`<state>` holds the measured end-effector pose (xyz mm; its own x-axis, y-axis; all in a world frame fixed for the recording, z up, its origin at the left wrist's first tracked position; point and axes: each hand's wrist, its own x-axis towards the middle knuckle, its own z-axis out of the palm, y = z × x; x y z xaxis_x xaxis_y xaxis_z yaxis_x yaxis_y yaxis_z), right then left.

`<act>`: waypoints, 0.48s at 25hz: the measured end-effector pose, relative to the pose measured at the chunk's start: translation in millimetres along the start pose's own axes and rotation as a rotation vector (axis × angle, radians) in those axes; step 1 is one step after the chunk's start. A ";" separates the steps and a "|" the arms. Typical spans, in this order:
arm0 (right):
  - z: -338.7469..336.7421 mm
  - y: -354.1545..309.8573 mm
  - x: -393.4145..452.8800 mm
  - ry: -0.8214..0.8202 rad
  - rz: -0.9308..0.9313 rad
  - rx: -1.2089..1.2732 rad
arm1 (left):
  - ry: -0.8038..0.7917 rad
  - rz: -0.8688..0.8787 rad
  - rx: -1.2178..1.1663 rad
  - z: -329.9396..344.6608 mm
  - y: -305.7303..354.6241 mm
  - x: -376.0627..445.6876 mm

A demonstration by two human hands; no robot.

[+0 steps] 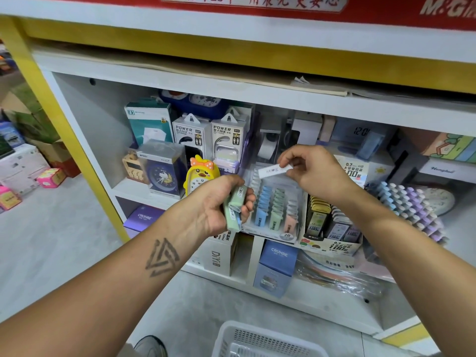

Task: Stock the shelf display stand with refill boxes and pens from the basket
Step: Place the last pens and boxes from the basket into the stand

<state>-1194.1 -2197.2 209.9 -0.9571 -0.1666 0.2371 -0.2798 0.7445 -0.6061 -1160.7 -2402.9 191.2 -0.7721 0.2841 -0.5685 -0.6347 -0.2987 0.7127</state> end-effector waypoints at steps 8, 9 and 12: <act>2.5 3.8 4.4 0.021 0.027 -0.065 | -0.023 0.023 -0.066 -2.3 1.4 -3.3; 2.2 5.3 6.1 0.042 0.022 -0.136 | -0.027 0.026 -0.081 -2.4 1.7 -3.4; 2.7 8.6 7.9 0.078 -0.042 -0.386 | -0.037 0.010 -0.117 -1.3 1.1 -2.9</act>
<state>-1204.3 -2193.9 204.5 -0.9327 -0.1634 0.3216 -0.2552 0.9290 -0.2680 -1159.2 -2405.2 193.1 -0.7781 0.3131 -0.5445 -0.6280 -0.4058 0.6640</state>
